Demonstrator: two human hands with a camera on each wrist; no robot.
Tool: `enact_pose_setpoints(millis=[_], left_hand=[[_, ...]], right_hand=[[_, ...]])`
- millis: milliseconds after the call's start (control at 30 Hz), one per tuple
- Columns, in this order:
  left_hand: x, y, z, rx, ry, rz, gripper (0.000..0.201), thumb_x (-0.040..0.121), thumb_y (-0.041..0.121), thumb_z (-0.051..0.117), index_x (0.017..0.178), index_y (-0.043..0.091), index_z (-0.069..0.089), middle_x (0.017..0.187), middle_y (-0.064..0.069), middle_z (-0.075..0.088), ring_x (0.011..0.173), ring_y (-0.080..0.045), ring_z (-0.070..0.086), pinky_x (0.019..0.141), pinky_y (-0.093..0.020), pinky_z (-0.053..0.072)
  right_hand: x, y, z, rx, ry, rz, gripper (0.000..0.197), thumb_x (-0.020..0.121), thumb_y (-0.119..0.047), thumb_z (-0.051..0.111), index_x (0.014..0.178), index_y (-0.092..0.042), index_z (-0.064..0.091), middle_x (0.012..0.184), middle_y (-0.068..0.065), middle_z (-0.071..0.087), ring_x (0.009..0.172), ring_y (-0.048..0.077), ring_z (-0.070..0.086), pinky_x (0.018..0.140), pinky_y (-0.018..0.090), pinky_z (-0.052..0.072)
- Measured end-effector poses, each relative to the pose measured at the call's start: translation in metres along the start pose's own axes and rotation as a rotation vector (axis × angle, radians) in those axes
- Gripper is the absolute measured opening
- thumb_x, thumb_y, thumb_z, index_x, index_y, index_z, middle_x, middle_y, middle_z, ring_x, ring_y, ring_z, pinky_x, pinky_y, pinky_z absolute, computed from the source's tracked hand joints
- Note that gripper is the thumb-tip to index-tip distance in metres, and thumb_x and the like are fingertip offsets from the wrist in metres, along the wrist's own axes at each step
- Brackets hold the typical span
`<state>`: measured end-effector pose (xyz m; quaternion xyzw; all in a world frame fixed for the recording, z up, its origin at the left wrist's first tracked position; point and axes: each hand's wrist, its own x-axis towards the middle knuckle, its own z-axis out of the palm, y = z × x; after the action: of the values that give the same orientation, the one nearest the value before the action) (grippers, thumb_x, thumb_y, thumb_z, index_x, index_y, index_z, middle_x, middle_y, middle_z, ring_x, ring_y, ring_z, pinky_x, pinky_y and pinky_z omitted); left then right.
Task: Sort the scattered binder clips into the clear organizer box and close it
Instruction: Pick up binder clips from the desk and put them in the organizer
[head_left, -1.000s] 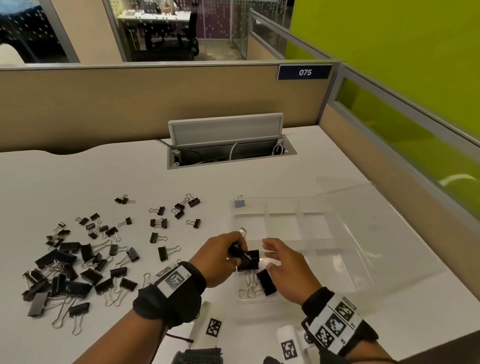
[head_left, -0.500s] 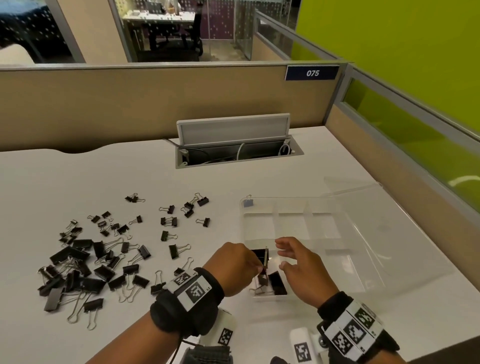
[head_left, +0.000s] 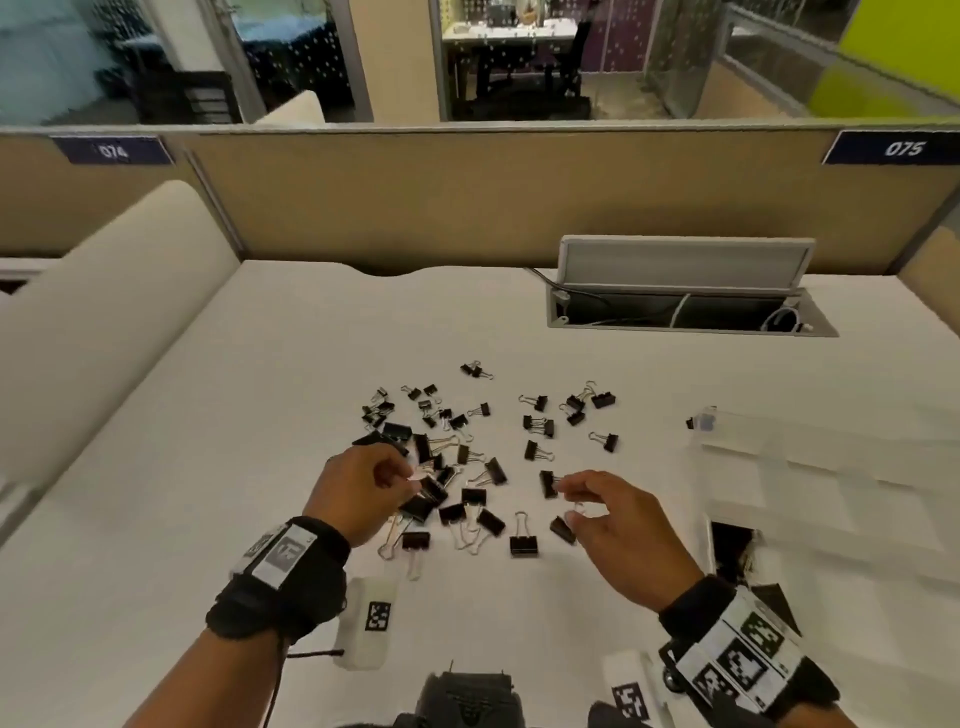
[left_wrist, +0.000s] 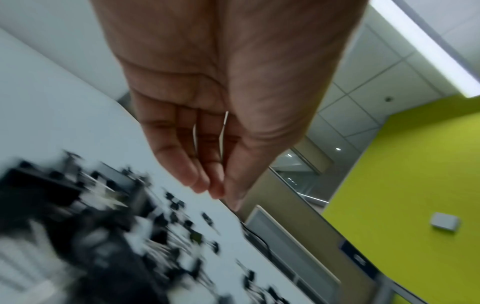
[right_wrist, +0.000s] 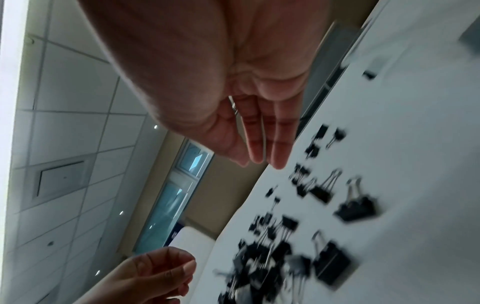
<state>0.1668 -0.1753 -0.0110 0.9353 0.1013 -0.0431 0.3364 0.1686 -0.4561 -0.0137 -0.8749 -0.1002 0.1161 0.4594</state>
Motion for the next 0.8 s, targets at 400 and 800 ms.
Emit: enact_pose_setpoints(millis=[400,800], left_hand=[[0.003,-0.122,-0.053,0.06,-0.066,-0.03,0.033,0.069,0.03,0.082,0.092,0.032,0.058,0.102,0.009,0.06,0.087,-0.006,0.057,0.073,-0.019,0.043],[0.061,-0.134,-0.038,0.127,-0.22,0.149,0.052,0.082,0.021,0.07,0.127,0.034,0.049,0.126,0.002,0.042,0.113,-0.017,0.047,0.093,-0.026,0.041]], right_hand=[[0.076,-0.058,0.166,-0.287,-0.117,0.009,0.047,0.081,-0.03,0.07,0.125,-0.028,0.053,0.126,-0.001,0.054,0.121,0.016,0.046,0.102,0.031,0.043],[0.077,-0.06,0.185,-0.449,0.027,0.207,0.048,0.085,-0.019,0.057,0.131,-0.031,0.048,0.123,0.003,0.046,0.102,0.02,0.058,0.087,0.032,0.054]])
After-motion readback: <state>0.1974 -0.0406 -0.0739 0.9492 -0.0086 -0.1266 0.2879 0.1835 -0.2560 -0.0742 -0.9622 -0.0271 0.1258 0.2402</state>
